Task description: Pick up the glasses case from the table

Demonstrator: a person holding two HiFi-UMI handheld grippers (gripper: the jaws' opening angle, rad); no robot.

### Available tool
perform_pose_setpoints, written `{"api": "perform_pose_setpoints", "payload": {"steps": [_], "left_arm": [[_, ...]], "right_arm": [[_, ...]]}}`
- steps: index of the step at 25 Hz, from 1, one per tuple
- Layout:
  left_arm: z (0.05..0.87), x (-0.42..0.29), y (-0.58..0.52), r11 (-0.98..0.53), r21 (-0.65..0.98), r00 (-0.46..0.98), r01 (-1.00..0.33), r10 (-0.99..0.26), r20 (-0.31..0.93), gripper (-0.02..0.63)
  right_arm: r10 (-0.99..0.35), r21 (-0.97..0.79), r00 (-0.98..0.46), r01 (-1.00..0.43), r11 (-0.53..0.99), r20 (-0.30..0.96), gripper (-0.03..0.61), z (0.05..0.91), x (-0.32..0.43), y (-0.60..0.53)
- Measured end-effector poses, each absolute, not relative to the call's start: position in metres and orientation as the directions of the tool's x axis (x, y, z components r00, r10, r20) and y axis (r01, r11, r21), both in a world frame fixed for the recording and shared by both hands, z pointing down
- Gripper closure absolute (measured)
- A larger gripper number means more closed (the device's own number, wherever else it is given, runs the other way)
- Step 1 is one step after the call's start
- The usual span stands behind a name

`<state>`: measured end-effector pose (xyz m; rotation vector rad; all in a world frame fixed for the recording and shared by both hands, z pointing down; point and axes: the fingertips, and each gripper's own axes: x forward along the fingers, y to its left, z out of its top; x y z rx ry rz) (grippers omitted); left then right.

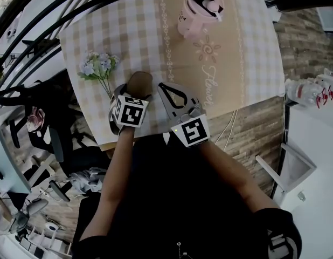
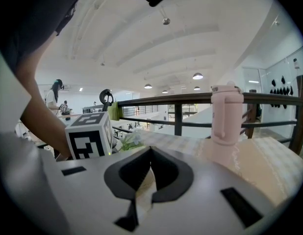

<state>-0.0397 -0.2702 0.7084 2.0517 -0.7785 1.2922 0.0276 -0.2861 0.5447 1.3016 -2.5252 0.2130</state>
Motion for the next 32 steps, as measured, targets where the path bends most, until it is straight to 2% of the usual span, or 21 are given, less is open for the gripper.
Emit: {"api": "perform_pose_setpoints", "payload": {"steps": [8,16,32], "left_arm": [[0.709,-0.04,-0.271,-0.646,0.172,0.355,-0.744,-0.163,0.921,0.192],[0.702,-0.041,-0.274,-0.63,0.165,0.373,-0.759,-0.213,0.903,0.204],[0.609,-0.039,-0.3,-0.591,0.032,0.387,-0.806,-0.485,0.785,0.204]], "right_arm": [[-0.771,0.012,-0.551,-0.811,0.585,0.319,0.569,0.542,0.029,-0.286],[-0.779,0.035,-0.554,-0.808,0.588,0.295,0.569,0.529,0.034,-0.286],[-0.812,0.138,-0.54,-0.807,0.574,0.221,0.569,0.488,0.055,-0.3]]}}
